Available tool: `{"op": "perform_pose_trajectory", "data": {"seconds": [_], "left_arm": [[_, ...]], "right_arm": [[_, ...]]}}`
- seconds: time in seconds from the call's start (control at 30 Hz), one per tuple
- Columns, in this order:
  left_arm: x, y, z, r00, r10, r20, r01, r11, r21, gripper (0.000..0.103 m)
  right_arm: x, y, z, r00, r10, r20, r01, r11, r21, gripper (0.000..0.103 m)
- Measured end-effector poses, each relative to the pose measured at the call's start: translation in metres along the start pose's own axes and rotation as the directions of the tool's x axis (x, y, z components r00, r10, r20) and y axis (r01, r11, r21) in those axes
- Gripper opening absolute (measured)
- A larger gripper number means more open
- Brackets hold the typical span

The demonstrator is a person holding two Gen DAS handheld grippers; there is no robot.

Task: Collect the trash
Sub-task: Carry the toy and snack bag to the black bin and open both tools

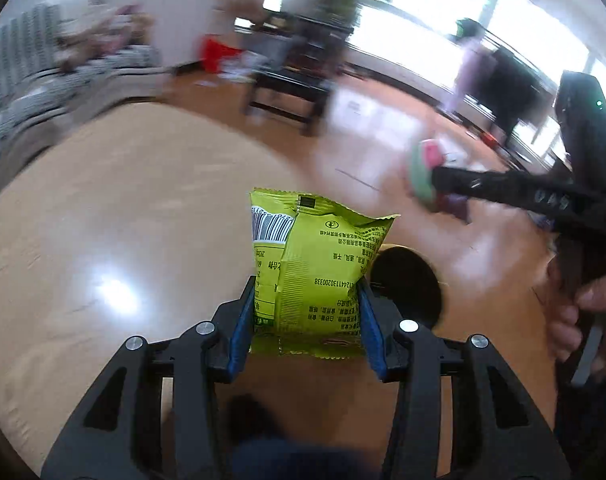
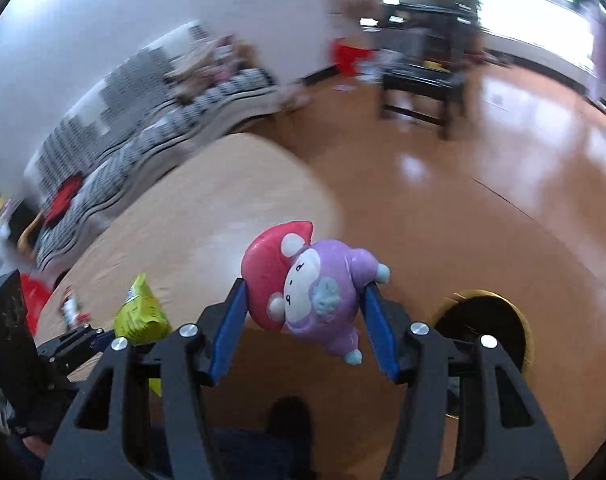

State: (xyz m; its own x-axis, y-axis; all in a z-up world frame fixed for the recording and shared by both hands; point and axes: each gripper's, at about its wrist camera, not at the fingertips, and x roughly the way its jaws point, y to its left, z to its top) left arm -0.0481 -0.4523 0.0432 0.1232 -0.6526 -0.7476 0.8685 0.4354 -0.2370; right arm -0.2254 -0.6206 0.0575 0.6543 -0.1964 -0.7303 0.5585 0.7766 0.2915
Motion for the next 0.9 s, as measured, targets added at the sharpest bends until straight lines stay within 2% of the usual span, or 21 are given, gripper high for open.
{"op": "perform_pose_trajectory", "data": {"seconds": [0.03,0.13,0.23,0.33,0.4,0.47,0.63,0.9], "left_arm": [[0.020,-0.024,0.004,0.999,-0.030,-0.027,0.031,0.999,0.021,0.046],[0.077,-0.081,0.005,0.989,-0.082,-0.124,0.092,0.993,0.074,0.046],[0.125,-0.123,-0.002,0.980,-0.059,-0.190,0.085,0.987,0.135,0.046],[0.160,-0.147,-0.009,0.966,-0.112,-0.232,0.138,0.985,0.100,0.046],[0.174,-0.154,-0.016,0.961,-0.121,-0.247,0.151,0.983,0.108,0.046],[0.192,-0.161,-0.021,0.956,-0.100,-0.276,0.145,0.979,0.145,0.046],[0.215,-0.163,-0.017,0.952,-0.078,-0.296,0.128,0.980,0.154,0.046],[0.229,-0.168,-0.014,0.949,-0.105,-0.296,0.151,0.979,0.137,0.046]], "right_arm": [[-0.005,-0.030,-0.007,1.000,-0.029,0.001,0.029,0.998,0.047,0.056],[-0.008,-0.088,-0.025,0.997,-0.076,-0.010,0.076,0.988,0.136,0.057],[-0.006,-0.136,-0.045,0.993,-0.117,-0.027,0.120,0.972,0.204,0.057],[-0.001,-0.175,-0.056,0.990,-0.135,-0.041,0.141,0.957,0.253,0.057],[0.006,-0.195,-0.062,0.988,-0.141,-0.059,0.152,0.949,0.277,0.057],[0.010,-0.205,-0.067,0.987,-0.143,-0.070,0.157,0.945,0.286,0.057],[0.020,-0.225,-0.075,0.986,-0.148,-0.083,0.166,0.937,0.308,0.058],[0.019,-0.225,-0.073,0.982,-0.173,-0.077,0.189,0.930,0.317,0.061]]}}
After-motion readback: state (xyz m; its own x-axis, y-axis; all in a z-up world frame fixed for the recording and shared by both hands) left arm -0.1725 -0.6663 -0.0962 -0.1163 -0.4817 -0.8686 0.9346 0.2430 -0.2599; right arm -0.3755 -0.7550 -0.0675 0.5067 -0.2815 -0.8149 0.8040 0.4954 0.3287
